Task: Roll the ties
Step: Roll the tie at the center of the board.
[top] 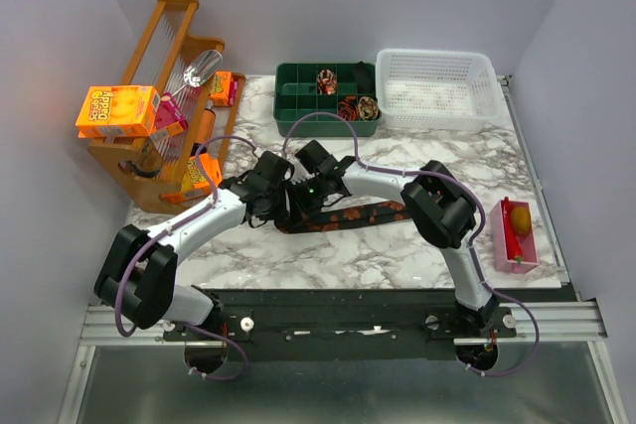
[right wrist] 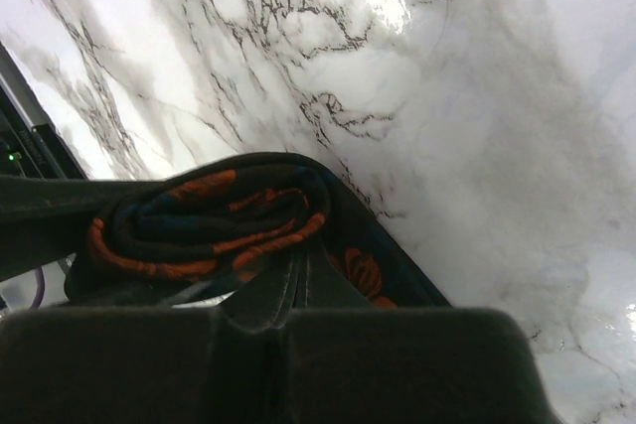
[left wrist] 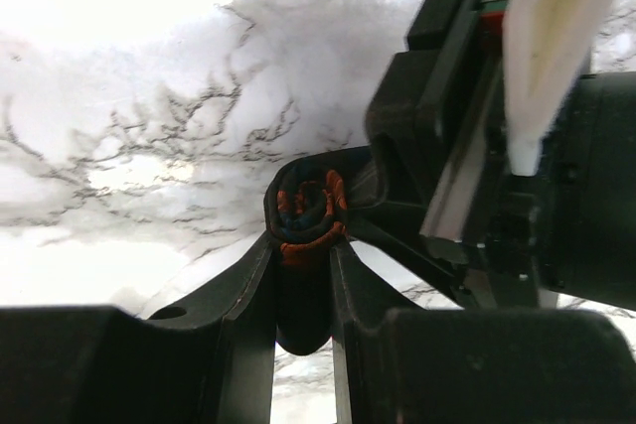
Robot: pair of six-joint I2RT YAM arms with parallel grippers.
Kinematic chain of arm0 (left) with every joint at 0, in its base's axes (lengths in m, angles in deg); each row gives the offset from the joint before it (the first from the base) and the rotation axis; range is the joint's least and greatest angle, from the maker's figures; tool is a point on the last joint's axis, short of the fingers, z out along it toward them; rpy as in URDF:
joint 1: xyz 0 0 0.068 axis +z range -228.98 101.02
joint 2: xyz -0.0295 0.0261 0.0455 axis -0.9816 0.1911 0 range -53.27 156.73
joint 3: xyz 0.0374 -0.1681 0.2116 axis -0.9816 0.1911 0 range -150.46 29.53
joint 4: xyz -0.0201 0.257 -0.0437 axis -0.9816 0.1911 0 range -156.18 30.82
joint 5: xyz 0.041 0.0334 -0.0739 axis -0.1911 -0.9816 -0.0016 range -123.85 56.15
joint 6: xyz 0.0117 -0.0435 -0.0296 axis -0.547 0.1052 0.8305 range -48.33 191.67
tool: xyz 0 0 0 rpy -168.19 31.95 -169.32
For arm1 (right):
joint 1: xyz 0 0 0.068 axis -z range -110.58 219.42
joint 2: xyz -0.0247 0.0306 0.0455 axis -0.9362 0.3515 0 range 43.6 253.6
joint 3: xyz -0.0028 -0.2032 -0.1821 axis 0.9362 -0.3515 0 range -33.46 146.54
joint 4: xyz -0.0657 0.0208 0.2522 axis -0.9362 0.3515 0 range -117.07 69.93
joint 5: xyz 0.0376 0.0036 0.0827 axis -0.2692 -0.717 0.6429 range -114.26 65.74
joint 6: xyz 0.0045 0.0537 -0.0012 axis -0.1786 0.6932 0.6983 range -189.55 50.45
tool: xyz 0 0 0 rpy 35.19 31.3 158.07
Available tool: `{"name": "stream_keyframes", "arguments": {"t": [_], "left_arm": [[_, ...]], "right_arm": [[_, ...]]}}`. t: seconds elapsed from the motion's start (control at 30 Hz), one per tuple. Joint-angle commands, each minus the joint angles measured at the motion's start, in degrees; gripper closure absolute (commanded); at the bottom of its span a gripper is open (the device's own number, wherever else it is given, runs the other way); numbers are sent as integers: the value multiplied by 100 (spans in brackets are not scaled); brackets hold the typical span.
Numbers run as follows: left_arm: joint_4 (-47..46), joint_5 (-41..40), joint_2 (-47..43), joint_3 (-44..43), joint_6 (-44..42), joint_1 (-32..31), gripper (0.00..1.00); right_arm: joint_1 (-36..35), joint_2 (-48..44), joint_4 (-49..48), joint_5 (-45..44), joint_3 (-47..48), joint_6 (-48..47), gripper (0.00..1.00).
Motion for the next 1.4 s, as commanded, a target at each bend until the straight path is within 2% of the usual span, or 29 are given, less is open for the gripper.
{"name": "stream_keyframes", "arguments": {"t": [0.0, 0.43, 0.73, 1.07, 1.27, 1.37], "left_arm": [[600, -572, -10, -209, -139, -40, 84], [1856, -1618, 139, -639, -227, -40, 84], [2059, -1715, 526, -815, -253, -145, 84], [1945, -1593, 992, -974, -174, -550, 81], [1744, -1347, 1238, -1017, -95, -761, 74], [1664, -1276, 1326, -1070, -16, -875, 57]], "right_arm": [[17, -202, -56, -33, 82, 10, 100], [712, -897, 40, -288, -304, -209, 100], [888, -1003, 93, -411, -506, -254, 100], [914, -977, 128, -455, -568, -280, 100], [923, -950, 137, -438, -568, -297, 100], [932, -933, 155, -437, -568, -306, 100]]}}
